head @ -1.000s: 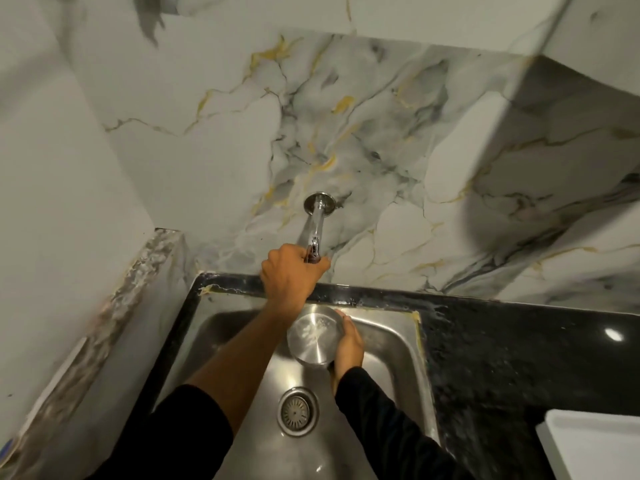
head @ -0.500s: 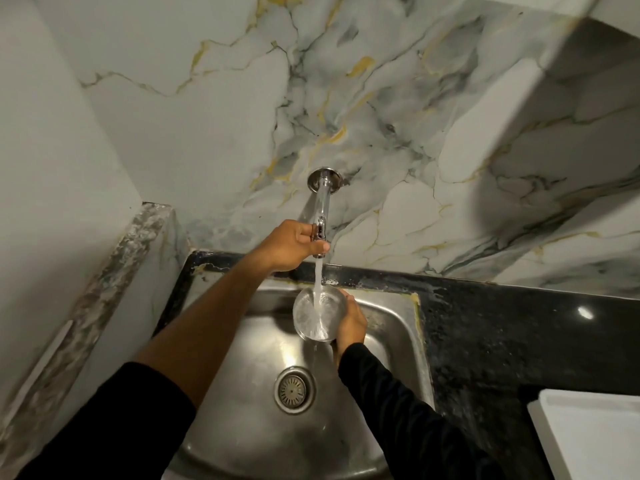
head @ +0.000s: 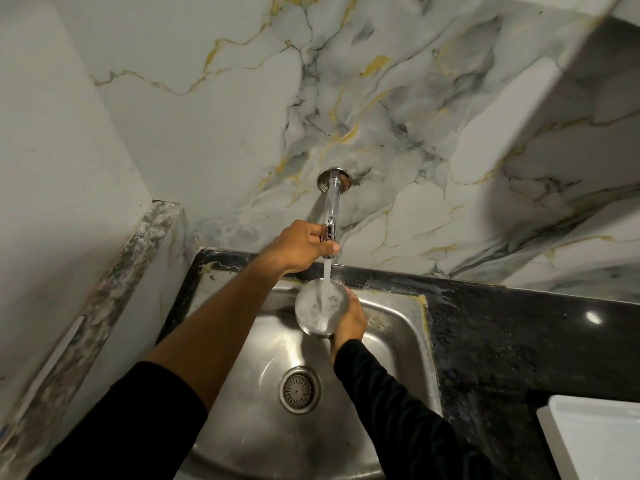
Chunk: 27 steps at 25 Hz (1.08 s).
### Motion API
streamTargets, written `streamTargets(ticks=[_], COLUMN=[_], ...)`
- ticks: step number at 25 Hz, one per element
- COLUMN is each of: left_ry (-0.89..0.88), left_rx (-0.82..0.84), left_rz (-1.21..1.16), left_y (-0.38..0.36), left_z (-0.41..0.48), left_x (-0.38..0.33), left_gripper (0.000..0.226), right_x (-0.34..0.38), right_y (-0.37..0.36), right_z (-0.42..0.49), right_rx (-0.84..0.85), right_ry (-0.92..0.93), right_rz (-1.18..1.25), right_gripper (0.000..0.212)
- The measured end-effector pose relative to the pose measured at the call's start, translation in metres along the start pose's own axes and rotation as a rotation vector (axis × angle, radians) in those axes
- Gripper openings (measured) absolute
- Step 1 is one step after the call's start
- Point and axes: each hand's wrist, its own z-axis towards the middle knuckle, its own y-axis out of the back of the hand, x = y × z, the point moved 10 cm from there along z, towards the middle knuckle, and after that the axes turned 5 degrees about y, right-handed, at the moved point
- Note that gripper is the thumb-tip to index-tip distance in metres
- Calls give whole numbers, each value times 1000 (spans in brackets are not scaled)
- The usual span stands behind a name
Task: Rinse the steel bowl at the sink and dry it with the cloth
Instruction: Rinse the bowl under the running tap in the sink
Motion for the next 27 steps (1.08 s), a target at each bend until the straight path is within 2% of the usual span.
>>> streamTargets(ticks=[3, 27], left_ry=[-4, 17], left_rx=[10, 5], left_rz=[-7, -57], left_y=[0, -1], left_z=[1, 1], left_x=[1, 5], left_gripper=[12, 22], right_x=[-14, -20], right_y=[22, 21], right_z=[-2, -16], right_rx=[-34, -64], right_ry=[-10, -3], right_rz=[-27, 53], right_gripper=[28, 29])
